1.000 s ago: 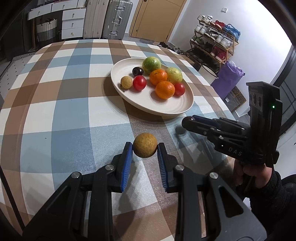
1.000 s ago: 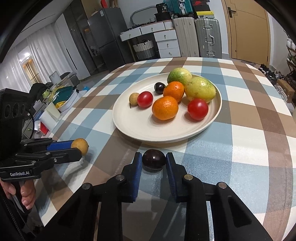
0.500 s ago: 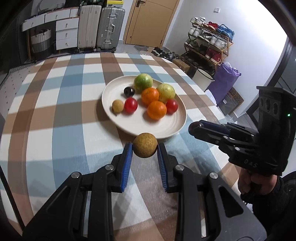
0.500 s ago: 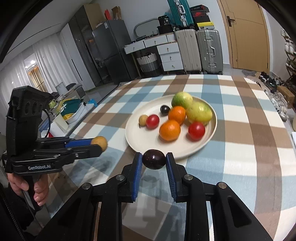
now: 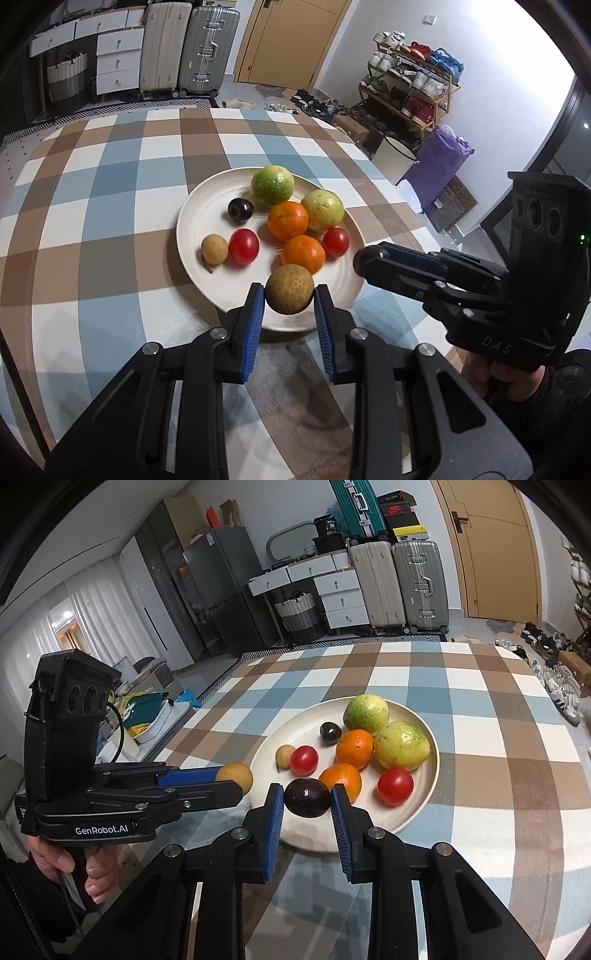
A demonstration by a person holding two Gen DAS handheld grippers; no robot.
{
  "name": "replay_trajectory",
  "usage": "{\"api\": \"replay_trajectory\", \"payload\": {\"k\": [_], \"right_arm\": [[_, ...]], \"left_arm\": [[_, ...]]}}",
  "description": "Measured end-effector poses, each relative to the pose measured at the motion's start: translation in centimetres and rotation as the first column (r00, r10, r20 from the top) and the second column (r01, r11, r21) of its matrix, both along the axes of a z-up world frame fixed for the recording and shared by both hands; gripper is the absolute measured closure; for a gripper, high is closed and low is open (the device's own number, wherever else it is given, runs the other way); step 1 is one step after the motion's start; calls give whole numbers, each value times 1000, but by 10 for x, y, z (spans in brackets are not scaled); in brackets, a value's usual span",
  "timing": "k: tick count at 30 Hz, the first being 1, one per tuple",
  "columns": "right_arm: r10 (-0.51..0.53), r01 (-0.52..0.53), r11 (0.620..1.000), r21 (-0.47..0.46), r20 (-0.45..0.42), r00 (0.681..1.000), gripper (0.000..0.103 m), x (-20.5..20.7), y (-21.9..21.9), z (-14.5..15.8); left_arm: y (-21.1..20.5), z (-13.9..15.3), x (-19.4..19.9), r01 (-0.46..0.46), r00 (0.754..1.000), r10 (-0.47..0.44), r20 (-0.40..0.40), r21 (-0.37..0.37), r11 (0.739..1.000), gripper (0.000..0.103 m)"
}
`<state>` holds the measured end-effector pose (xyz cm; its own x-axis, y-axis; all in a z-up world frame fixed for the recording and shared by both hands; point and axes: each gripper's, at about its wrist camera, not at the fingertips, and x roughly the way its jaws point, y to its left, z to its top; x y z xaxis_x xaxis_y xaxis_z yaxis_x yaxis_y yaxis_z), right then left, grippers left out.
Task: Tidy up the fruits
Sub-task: 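Carry kiwi and plum onto the cream plate while both tools open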
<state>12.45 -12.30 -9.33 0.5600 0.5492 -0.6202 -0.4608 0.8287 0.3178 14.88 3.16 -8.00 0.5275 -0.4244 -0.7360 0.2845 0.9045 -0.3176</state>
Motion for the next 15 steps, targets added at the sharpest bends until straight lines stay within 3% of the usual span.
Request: {"api": "replay_trajectory", "payload": {"k": [15], "right_arm": [[-26,26,999,-23,-26,999,77,29,-11,-18]], "left_arm": [[-8,-27,41,22,998,-22,-61,9,1000,79]]}}
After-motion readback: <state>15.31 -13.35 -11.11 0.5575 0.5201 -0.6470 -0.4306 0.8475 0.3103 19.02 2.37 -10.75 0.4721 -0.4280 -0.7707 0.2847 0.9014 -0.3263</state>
